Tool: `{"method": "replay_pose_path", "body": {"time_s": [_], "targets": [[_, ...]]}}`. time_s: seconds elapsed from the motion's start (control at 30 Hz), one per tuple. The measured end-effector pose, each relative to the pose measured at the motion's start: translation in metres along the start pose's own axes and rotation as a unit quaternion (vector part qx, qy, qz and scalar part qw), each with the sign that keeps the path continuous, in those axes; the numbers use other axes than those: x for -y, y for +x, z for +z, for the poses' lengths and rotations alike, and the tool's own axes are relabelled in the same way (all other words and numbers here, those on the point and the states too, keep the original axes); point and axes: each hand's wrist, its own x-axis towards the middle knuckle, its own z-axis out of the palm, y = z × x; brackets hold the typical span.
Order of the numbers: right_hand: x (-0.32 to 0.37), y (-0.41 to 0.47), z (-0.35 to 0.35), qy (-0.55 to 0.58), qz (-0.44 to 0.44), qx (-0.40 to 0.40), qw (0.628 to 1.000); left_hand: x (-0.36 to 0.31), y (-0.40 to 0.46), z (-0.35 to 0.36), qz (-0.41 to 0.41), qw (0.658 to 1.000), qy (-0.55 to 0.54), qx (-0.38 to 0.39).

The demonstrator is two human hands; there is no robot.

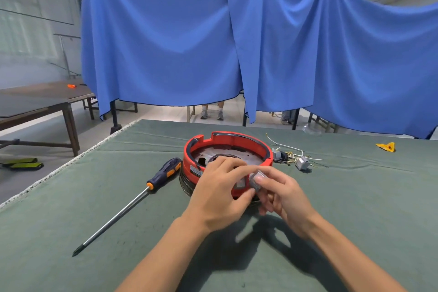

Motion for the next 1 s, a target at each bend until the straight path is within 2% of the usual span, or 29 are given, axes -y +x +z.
{"method": "replay_pose_path", "body": {"time_s": [0.17, 0.5, 0.57, 0.67, 0.77, 0.9, 1.0], "targets": [[0.000, -0.001, -0.004, 0.011, 0.008, 0.028, 1.000, -0.004, 0.000, 0.006, 0.006, 1.000, 0.002, 0.007], [0.001, -0.001, -0.008, 0.082, 0.068, 0.051, 0.993, -0.004, -0.001, 0.007, -0.036, 0.998, -0.046, -0.018], [0.001, -0.001, -0.007, 0.078, 0.069, 0.040, 0.994, -0.004, -0.001, 0.007, -0.036, 0.998, -0.046, -0.015], [0.001, 0.000, -0.008, 0.065, 0.056, -0.018, 0.996, -0.001, -0.003, 0.008, -0.057, 0.998, -0.018, -0.032], [0.001, 0.001, -0.009, 0.017, 0.024, -0.081, 0.996, 0.005, -0.002, 0.008, -0.114, 0.992, 0.041, -0.028], [-0.007, -0.005, 0.000, -0.117, -0.013, -0.111, 0.987, 0.009, -0.002, 0.011, -0.130, 0.988, 0.079, 0.005], [-0.015, -0.009, 0.006, -0.268, -0.079, -0.107, 0.954, 0.009, -0.002, 0.011, -0.121, 0.989, 0.086, -0.001]]}}
